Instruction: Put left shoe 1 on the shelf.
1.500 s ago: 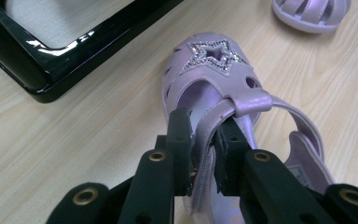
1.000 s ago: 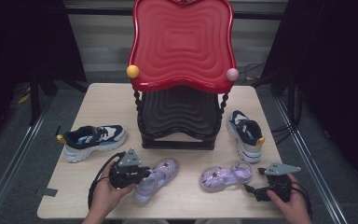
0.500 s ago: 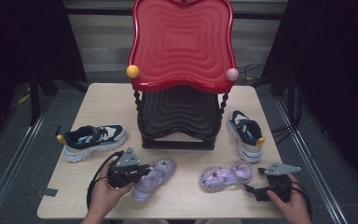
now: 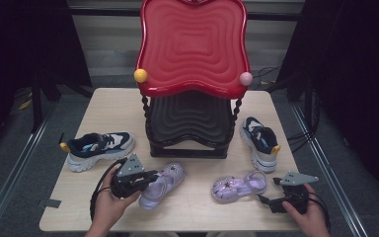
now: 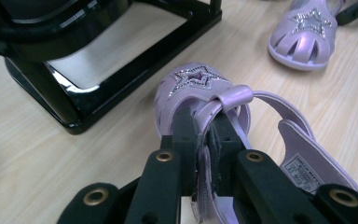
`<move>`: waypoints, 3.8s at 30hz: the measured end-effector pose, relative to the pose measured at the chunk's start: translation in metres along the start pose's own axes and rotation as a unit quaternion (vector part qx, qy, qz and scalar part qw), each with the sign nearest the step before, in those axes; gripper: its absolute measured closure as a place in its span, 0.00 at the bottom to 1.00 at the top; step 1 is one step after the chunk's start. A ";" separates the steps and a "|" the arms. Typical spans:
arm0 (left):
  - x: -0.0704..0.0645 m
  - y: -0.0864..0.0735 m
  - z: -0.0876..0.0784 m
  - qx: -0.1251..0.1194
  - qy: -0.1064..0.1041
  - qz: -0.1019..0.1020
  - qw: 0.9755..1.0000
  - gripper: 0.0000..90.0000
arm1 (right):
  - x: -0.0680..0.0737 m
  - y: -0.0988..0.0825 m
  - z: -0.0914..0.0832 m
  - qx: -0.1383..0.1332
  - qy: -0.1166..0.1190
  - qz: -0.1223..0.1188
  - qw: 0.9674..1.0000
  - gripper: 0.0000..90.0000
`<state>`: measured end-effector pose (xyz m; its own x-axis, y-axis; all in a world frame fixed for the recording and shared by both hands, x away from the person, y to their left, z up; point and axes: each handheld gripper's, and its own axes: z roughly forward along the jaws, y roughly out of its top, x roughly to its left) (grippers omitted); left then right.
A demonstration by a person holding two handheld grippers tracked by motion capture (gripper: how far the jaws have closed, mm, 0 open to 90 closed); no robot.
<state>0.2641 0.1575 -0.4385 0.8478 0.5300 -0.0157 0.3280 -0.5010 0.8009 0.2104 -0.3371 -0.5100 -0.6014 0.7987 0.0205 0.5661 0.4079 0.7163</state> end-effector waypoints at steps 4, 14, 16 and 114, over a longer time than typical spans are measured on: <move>-0.001 0.003 -0.003 -0.010 -0.001 0.002 1.000 0.93 | 0.000 0.000 0.000 0.000 0.000 0.000 1.000 0.11; 0.000 0.009 -0.009 -0.034 -0.005 -0.006 0.999 0.93 | 0.000 0.000 0.000 0.000 0.000 0.000 1.000 0.11; 0.000 0.011 -0.012 -0.040 -0.001 -0.006 0.999 0.93 | 0.000 0.000 0.000 0.000 0.000 0.000 1.000 0.11; 0.016 0.084 0.006 -0.188 0.117 -0.040 0.974 0.93 | 0.000 0.000 0.000 0.000 0.000 0.000 1.000 0.11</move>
<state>0.3075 0.1203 -0.3753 0.6935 0.7204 0.0136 0.1761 -0.1877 0.9663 0.2104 -0.3371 -0.5100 -0.6016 0.7985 0.0205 0.5660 0.4080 0.7164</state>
